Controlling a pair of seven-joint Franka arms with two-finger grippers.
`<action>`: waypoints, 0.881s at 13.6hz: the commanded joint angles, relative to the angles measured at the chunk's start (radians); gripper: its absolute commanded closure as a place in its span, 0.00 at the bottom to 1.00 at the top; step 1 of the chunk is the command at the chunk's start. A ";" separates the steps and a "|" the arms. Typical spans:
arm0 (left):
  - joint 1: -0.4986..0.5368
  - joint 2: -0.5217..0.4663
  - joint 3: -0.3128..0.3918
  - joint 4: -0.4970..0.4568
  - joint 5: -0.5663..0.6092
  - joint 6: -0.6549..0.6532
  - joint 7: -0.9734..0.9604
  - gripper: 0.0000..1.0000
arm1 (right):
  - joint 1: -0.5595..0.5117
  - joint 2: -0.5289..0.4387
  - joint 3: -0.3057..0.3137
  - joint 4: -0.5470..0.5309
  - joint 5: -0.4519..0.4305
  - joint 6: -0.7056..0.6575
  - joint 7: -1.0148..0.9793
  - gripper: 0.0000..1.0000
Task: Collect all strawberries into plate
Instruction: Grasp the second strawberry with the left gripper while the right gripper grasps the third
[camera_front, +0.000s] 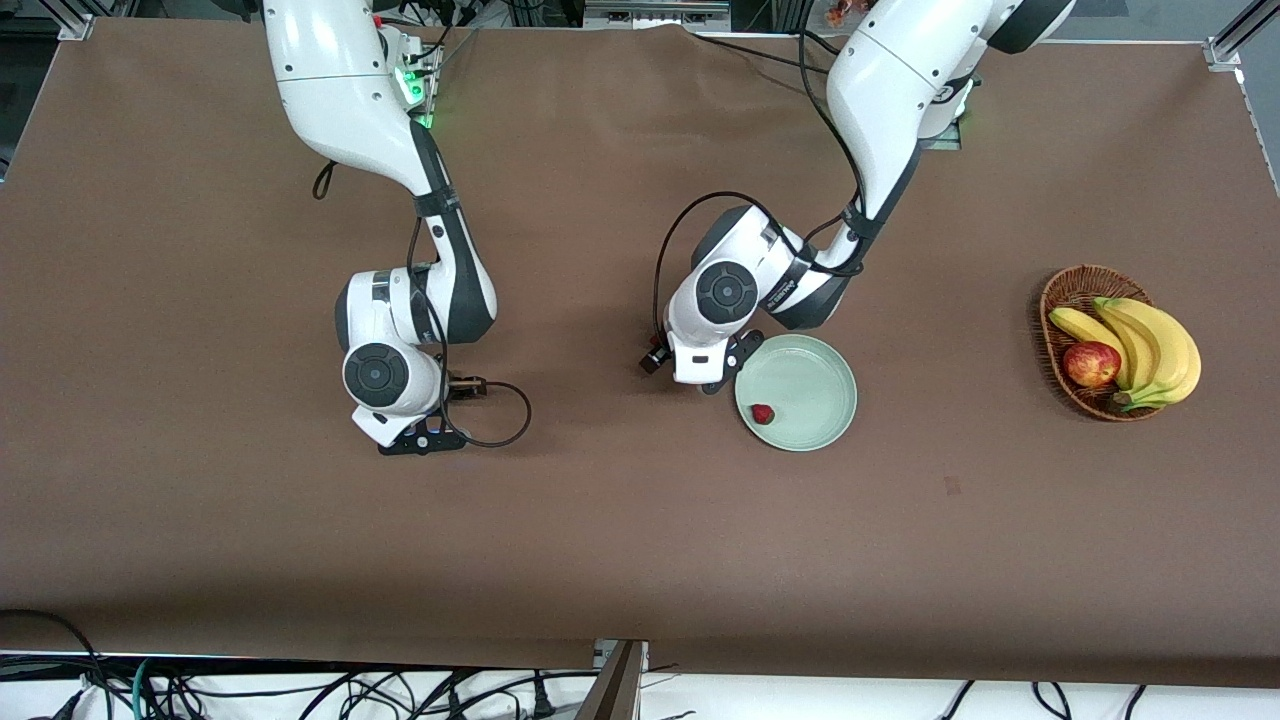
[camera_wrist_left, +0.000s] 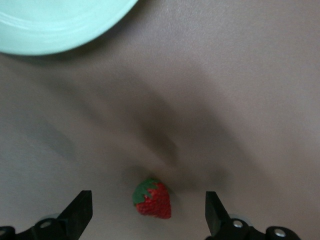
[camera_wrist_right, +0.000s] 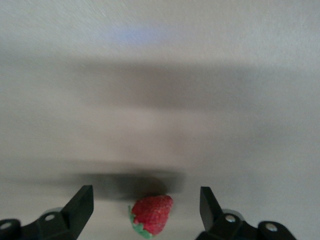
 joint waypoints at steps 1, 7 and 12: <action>-0.024 0.017 0.006 0.005 -0.020 0.042 -0.042 0.15 | 0.008 -0.070 -0.001 -0.093 -0.001 0.019 -0.024 0.09; -0.040 0.014 0.007 -0.029 -0.018 0.042 -0.045 0.64 | 0.008 -0.124 0.004 -0.207 0.004 0.083 -0.034 0.25; -0.047 -0.012 0.017 -0.034 -0.015 0.024 -0.036 0.96 | 0.008 -0.125 0.007 -0.208 0.014 0.099 -0.034 0.29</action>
